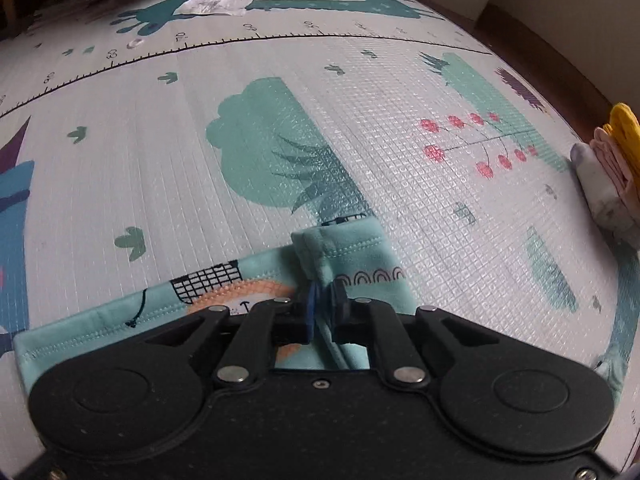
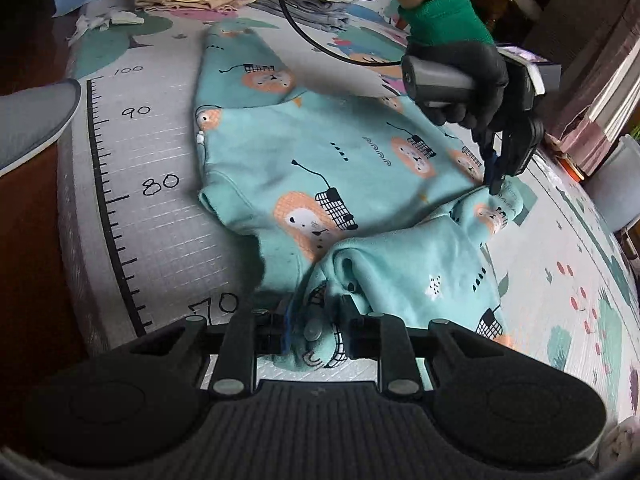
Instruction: Fold clothes
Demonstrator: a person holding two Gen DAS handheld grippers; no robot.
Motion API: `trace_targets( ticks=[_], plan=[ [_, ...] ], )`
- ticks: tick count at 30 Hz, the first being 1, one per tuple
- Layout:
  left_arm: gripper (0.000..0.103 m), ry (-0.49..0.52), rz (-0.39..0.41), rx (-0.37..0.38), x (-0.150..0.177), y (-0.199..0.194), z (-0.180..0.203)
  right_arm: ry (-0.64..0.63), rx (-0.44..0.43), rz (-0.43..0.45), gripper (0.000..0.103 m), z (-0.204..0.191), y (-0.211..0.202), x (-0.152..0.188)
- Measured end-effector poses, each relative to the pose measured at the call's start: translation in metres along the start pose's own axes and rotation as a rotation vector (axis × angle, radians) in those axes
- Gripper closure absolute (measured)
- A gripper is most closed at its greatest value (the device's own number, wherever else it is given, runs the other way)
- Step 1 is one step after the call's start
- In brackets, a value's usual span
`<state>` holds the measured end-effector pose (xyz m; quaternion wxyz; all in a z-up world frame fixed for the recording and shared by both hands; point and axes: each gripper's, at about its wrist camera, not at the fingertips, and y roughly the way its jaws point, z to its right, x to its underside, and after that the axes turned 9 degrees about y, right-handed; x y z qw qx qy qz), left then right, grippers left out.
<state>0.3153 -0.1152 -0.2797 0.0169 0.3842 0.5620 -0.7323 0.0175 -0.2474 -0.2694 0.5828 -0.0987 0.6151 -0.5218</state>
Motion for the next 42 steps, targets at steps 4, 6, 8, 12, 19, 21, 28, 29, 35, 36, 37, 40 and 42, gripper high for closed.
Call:
trace_targets(
  ticks=[4, 6, 8, 12, 19, 21, 28, 29, 35, 36, 37, 40, 42],
  plan=[
    [0.090, 0.139, 0.091, -0.068, 0.007, -0.036, 0.015, -0.010, 0.003, 0.001, 0.077, -0.001, 0.000, 0.000],
    [0.090, 0.218, 0.100, -0.013, 0.015, -0.050, 0.031, -0.016, 0.002, 0.000, 0.077, -0.001, 0.001, 0.001],
    [0.090, 0.286, 0.070, 0.034, 0.031, -0.048, 0.042, -0.015, 0.000, -0.001, 0.076, -0.001, 0.001, 0.001],
    [0.089, 0.435, -0.016, 0.063, 0.062, -0.033, 0.061, -0.014, -0.014, -0.006, 0.075, 0.000, 0.003, -0.001],
    [0.055, 0.455, -0.014, 0.319, 0.015, -0.056, 0.115, -0.004, -0.017, 0.001, 0.074, 0.000, 0.003, 0.000],
    [0.050, 0.461, -0.051, 0.467, 0.003, -0.046, 0.139, -0.001, -0.020, 0.003, 0.074, 0.001, 0.003, -0.001],
    [0.050, 0.673, -0.207, 0.582, -0.005, 0.010, 0.229, 0.007, -0.020, 0.015, 0.073, 0.002, 0.003, 0.002],
    [0.050, 0.697, -0.227, 0.589, -0.004, 0.016, 0.239, 0.007, -0.020, 0.017, 0.073, 0.002, 0.003, 0.002],
    [0.083, 0.759, -0.263, 0.539, 0.004, 0.032, 0.263, 0.007, -0.012, 0.026, 0.073, 0.001, 0.003, 0.004],
    [0.099, 0.736, -0.267, 0.543, 0.002, 0.031, 0.258, 0.010, -0.013, 0.026, 0.073, 0.001, 0.003, 0.004],
    [0.099, 0.712, -0.263, 0.551, 0.000, 0.029, 0.252, 0.014, -0.013, 0.026, 0.073, 0.002, 0.003, 0.004],
    [0.099, 0.661, -0.190, 0.564, -0.006, 0.006, 0.234, 0.051, -0.021, 0.026, 0.072, 0.005, 0.002, 0.004],
    [0.099, 0.634, -0.129, 0.573, -0.009, -0.014, 0.221, 0.058, -0.017, 0.028, 0.070, 0.005, 0.000, 0.006]
  ],
)
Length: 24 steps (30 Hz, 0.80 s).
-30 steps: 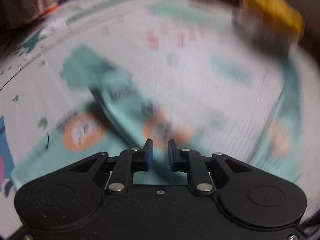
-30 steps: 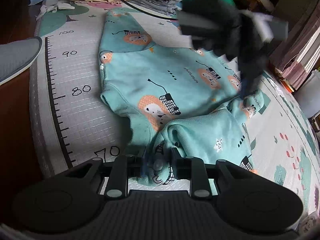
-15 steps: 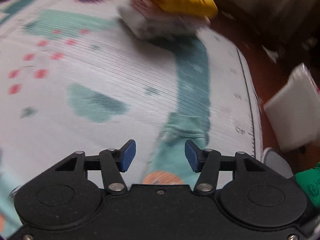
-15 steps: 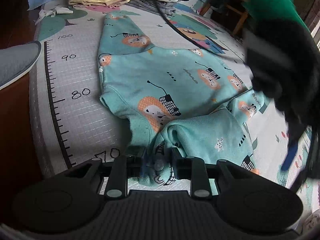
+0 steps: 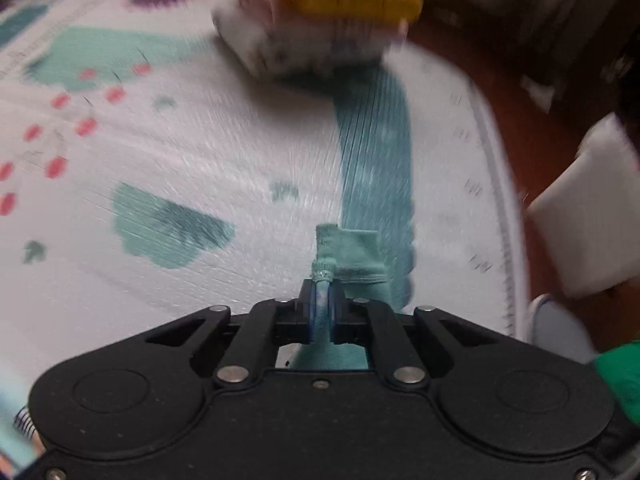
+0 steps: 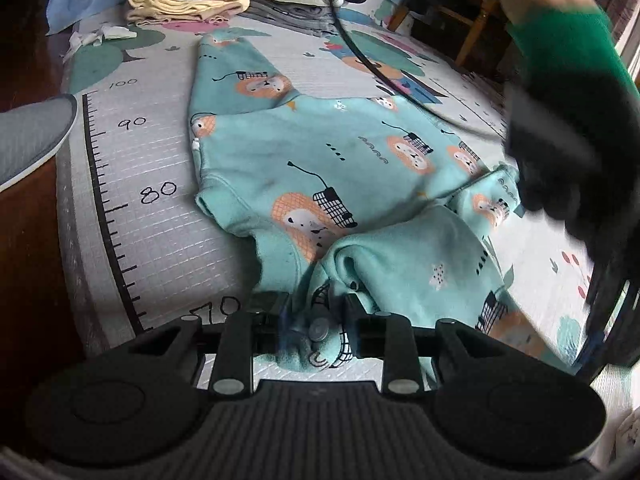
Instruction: Fold clothes
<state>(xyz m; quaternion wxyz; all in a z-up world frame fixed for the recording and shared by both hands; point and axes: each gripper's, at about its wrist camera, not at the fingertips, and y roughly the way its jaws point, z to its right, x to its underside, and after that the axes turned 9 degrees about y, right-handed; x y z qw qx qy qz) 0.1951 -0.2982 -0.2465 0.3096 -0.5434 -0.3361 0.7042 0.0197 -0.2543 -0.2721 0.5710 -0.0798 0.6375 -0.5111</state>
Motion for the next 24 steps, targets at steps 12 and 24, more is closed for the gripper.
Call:
trace_targets(
  ticks=[12, 24],
  plan=[
    [0.099, -0.279, 0.277, -0.278, 0.075, -0.177, -0.059, 0.049, -0.057, 0.002, 0.051, 0.000, -0.002, 0.002],
    [0.099, -0.308, 0.467, -0.218, 0.143, -0.234, -0.056, 0.233, -0.133, 0.025, 0.049, 0.028, -0.009, -0.005]
  ],
)
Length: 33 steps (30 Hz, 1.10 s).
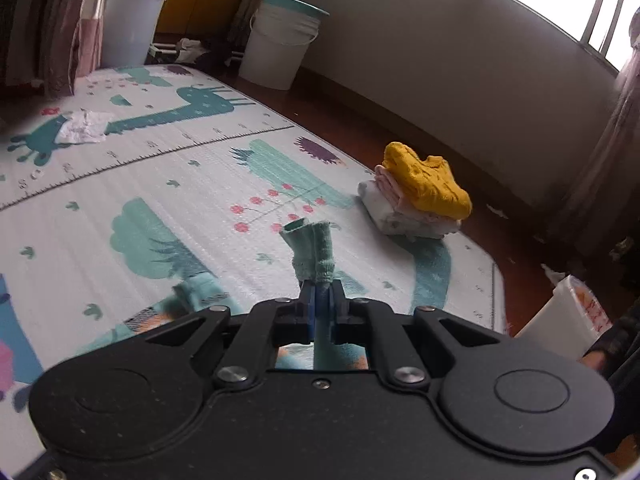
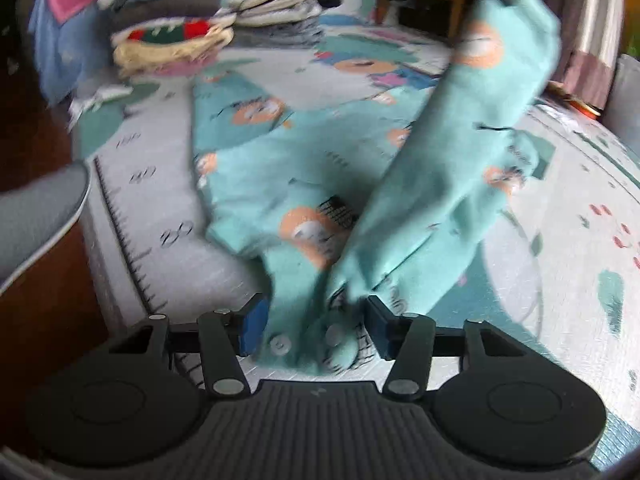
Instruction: Fold clothes
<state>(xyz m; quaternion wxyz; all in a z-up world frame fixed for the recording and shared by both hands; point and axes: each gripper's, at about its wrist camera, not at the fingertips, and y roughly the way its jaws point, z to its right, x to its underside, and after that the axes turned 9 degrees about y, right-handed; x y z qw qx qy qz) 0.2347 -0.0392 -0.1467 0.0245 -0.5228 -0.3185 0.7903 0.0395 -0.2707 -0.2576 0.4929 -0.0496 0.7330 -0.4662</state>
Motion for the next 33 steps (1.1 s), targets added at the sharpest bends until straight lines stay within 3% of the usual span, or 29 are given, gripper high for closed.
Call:
trace_targets(
  ticks=[5, 9, 10, 11, 15, 17, 20, 21, 23, 25, 27, 30, 33],
  plan=[
    [0.099, -0.020, 0.038, 0.041, 0.006, 0.012, -0.017, 0.200, -0.030, 0.027, 0.049, 0.025, -0.001, -0.009],
    [0.099, -0.002, -0.022, 0.019, 0.010, 0.044, -0.022, 0.428, -0.095, 0.058, 0.049, 0.049, 0.006, -0.009],
    [0.099, -0.001, -0.037, 0.011, 0.011, 0.051, -0.023, 0.462, -0.105, 0.057, 0.057, 0.054, 0.009, -0.007],
    [0.099, -0.002, -0.051, 0.002, 0.012, 0.057, -0.023, 0.504, -0.118, 0.049, 0.073, 0.059, 0.013, -0.005],
    [0.099, 0.010, -0.103, -0.036, 0.023, 0.071, -0.025, 0.665, -0.155, 0.054, 0.080, 0.077, 0.017, 0.008],
    [0.099, -0.031, -0.068, -0.018, 0.027, 0.069, -0.032, 0.709, -0.165, 0.065, 0.084, 0.079, 0.016, 0.011],
    [0.099, -0.138, 0.024, 0.024, 0.031, 0.061, -0.046, 0.725, -0.144, 0.073, 0.087, 0.078, 0.014, 0.014],
    [0.099, -0.156, 0.012, -0.004, 0.035, 0.065, -0.051, 0.744, -0.144, 0.073, 0.087, 0.079, 0.014, 0.016],
    [0.099, -0.116, -0.094, -0.107, 0.046, 0.083, -0.055, 0.773, -0.143, 0.067, 0.087, 0.080, 0.017, 0.018],
    [0.099, -0.139, -0.117, -0.149, 0.057, 0.090, -0.060, 0.785, -0.139, 0.066, 0.087, 0.080, 0.016, 0.019],
    [0.099, -0.178, -0.080, -0.144, 0.063, 0.085, -0.065, 0.765, -0.124, 0.076, 0.085, 0.077, 0.013, 0.018],
    [0.099, -0.164, -0.094, -0.143, 0.067, 0.079, -0.070, 0.717, -0.121, 0.094, 0.078, 0.070, 0.006, 0.017],
    [0.099, -0.224, -0.048, -0.055, 0.069, 0.059, -0.077, 0.571, -0.095, 0.060, 0.076, 0.055, 0.008, 0.011]
  ],
)
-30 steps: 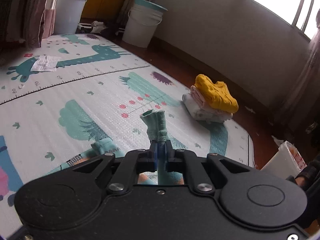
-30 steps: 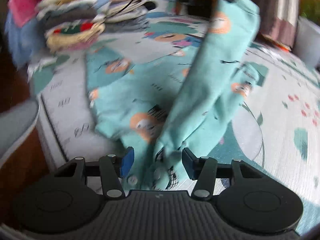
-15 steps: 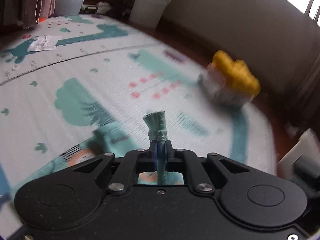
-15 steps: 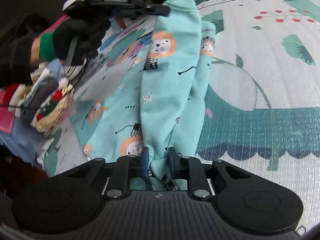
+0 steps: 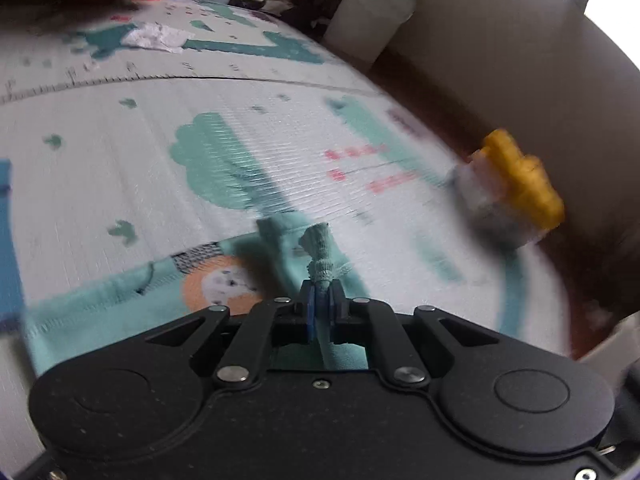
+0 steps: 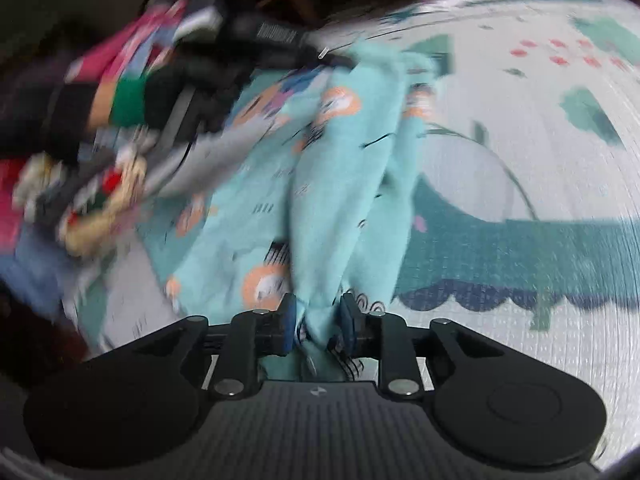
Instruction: Fold clothes
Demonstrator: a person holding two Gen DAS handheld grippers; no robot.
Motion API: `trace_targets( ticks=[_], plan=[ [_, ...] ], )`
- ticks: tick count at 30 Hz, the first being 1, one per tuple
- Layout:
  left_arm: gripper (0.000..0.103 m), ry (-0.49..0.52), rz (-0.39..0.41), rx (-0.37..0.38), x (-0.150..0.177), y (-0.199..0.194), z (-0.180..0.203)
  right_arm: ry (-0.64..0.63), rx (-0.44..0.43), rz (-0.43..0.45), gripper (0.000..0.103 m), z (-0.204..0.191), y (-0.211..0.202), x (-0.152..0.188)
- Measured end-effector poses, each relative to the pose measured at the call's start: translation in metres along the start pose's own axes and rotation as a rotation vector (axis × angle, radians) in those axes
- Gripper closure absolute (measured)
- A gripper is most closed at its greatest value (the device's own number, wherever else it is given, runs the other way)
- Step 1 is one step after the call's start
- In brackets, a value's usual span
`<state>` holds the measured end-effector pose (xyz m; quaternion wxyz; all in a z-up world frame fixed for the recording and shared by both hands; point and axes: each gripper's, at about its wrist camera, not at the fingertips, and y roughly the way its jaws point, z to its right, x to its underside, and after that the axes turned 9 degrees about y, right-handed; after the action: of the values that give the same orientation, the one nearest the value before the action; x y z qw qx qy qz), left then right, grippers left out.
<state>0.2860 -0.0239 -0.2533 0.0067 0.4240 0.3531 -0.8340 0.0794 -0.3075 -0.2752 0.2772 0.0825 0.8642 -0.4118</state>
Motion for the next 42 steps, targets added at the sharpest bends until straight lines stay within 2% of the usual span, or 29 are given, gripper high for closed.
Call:
trace_targets(
  ticks=[3, 4, 7, 11, 12, 13, 14, 15, 17, 18, 21, 25, 28, 29, 33, 35, 38, 42],
  plan=[
    [0.099, -0.007, -0.001, 0.101, 0.002, -0.024, -0.005, -0.175, 0.053, -0.032, 0.073, -0.018, 0.003, 0.005],
    [0.099, -0.010, -0.005, 0.103, 0.002, -0.029, -0.004, -0.227, 0.068, -0.039, 0.073, -0.023, 0.003, 0.007],
    [0.099, -0.051, -0.014, 0.088, 0.007, -0.047, -0.010, -0.340, 0.115, -0.027, 0.072, -0.033, 0.003, 0.013],
    [0.099, -0.084, -0.084, 0.018, 0.019, -0.048, -0.015, -0.406, 0.137, -0.039, 0.069, -0.038, 0.007, 0.015],
    [0.099, -0.086, -0.110, -0.007, 0.020, -0.045, -0.015, -0.414, 0.139, -0.044, 0.071, -0.038, 0.008, 0.015],
    [0.099, -0.077, -0.157, -0.063, 0.020, -0.039, -0.015, -0.424, 0.141, -0.047, 0.074, -0.038, 0.009, 0.016],
    [0.092, -0.067, -0.205, -0.119, 0.019, -0.032, -0.015, -0.444, 0.143, -0.048, 0.075, -0.040, 0.009, 0.017],
    [0.075, -0.038, -0.243, -0.183, 0.017, -0.027, -0.014, -0.464, 0.144, -0.049, 0.075, -0.041, 0.010, 0.017],
    [0.066, 0.095, -0.264, -0.333, 0.008, -0.020, -0.002, -0.498, 0.155, -0.048, 0.075, -0.044, 0.010, 0.020],
    [0.066, 0.110, -0.240, -0.361, 0.001, -0.019, 0.003, -0.516, 0.162, -0.049, 0.075, -0.046, 0.011, 0.021],
    [0.064, 0.136, -0.158, -0.316, -0.021, -0.007, 0.026, -0.527, 0.173, -0.047, 0.074, -0.048, 0.012, 0.022],
    [0.065, 0.201, -0.174, -0.225, -0.036, 0.035, 0.063, -0.516, 0.187, -0.040, 0.074, -0.049, 0.010, 0.022],
    [0.065, 0.285, -0.223, -0.237, -0.035, 0.067, 0.080, -0.499, 0.180, -0.044, 0.073, -0.047, 0.010, 0.023],
    [0.068, 0.308, -0.232, -0.278, -0.036, 0.074, 0.082, -0.502, 0.178, -0.044, 0.072, -0.047, 0.010, 0.023],
    [0.068, 0.317, -0.178, -0.375, -0.045, 0.083, 0.067, -0.512, 0.169, -0.050, 0.070, -0.048, 0.011, 0.024],
    [0.066, 0.401, -0.203, -0.349, -0.055, 0.089, 0.063, -0.508, 0.165, -0.051, 0.070, -0.048, 0.011, 0.023],
    [0.066, 0.544, -0.301, -0.272, -0.067, 0.099, 0.061, -0.505, 0.161, -0.055, 0.070, -0.048, 0.013, 0.023],
    [0.067, 0.581, -0.383, -0.197, -0.084, 0.116, 0.057, -0.506, 0.154, -0.055, 0.069, -0.048, 0.015, 0.023]
  ],
)
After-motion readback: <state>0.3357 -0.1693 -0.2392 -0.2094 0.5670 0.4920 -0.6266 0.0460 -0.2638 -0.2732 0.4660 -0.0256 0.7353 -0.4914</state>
